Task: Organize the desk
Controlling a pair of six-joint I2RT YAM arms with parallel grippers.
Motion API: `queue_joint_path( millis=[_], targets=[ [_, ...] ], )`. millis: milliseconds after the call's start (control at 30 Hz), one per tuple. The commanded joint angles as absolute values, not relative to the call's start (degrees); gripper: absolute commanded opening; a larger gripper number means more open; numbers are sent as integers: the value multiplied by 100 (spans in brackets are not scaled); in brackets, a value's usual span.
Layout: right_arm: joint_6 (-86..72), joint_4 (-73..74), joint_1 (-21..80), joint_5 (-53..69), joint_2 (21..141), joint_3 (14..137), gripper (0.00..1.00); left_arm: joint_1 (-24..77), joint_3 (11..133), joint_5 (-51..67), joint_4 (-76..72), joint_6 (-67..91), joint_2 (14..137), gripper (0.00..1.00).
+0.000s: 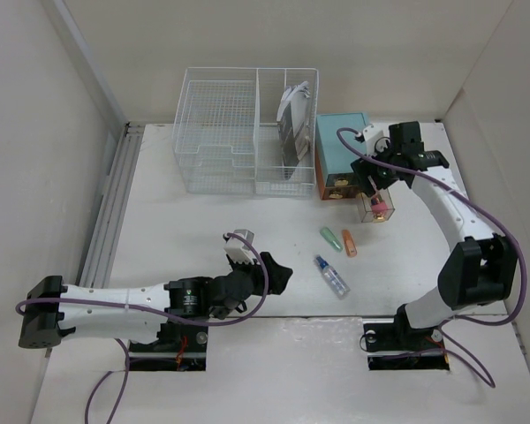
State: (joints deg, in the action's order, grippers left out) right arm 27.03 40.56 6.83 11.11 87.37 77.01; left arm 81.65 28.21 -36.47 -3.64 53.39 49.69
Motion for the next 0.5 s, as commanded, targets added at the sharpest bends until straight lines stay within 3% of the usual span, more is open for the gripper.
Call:
queue_joint_path(
  millis=[0, 133, 200, 300, 333, 467],
  targets=[
    [2733, 4087, 729, 1055, 8525, 7989, 78, 8191, 2944, -3674, -510, 5256, 4887, 69],
    [2733, 4087, 729, 1055, 8333, 8139, 82, 8191, 2944, -3674, -510, 5256, 4887, 69],
    [2733, 3921, 729, 984, 8122, 8139, 78, 8191, 2944, -3674, -510, 5256, 4887, 69],
    [2733, 3798, 729, 984, 7797, 8086, 49, 8191, 2892, -3674, -510, 5256, 4887, 69],
    [2733, 3797, 729, 984, 7796, 8016, 34, 8191, 2892, -3674, -510, 5256, 4887, 69],
    [2733, 3577, 729, 984, 7830, 7884, 11, 8191, 2892, -3674, -579, 5256, 4948, 69]
  ],
)
